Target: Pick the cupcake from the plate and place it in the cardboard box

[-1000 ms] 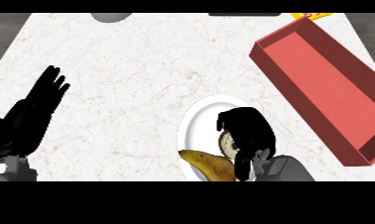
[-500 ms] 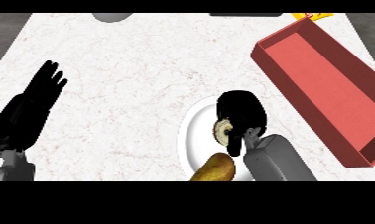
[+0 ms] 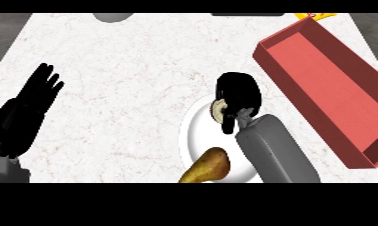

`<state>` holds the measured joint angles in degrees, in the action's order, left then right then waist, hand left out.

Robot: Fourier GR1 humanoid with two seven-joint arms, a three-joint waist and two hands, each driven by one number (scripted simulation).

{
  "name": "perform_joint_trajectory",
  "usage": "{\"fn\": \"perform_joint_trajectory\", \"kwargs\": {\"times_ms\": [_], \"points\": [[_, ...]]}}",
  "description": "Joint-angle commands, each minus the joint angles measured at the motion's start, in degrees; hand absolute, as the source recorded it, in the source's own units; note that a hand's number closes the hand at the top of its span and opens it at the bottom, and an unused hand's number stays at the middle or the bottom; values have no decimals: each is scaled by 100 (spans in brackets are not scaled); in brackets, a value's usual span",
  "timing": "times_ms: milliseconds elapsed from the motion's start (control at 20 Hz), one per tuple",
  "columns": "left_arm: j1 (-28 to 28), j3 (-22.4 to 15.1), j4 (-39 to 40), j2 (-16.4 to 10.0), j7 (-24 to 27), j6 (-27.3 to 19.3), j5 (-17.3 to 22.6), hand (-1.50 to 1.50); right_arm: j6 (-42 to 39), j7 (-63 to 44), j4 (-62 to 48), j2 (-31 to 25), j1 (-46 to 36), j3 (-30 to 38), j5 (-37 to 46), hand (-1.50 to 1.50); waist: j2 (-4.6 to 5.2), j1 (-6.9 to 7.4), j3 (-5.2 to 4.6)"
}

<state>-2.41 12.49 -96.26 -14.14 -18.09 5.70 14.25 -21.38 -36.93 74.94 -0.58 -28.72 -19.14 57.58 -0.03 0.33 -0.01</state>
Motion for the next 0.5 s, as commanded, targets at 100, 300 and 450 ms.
{"fn": "perform_joint_trajectory", "kwargs": {"times_ms": [100,300,450], "points": [[394,-177,-88,324,297,-35,-201,0,88,-208,575,31,-221,-76,405,150,-7,-7,0],[382,-130,-189,207,173,0,-176,0,-535,-682,1962,32,-486,-73,332,150,-46,-45,-1],[211,-119,35,250,203,-26,-171,0,-395,-1028,2486,57,-677,-232,663,150,-36,-57,-2]]}}
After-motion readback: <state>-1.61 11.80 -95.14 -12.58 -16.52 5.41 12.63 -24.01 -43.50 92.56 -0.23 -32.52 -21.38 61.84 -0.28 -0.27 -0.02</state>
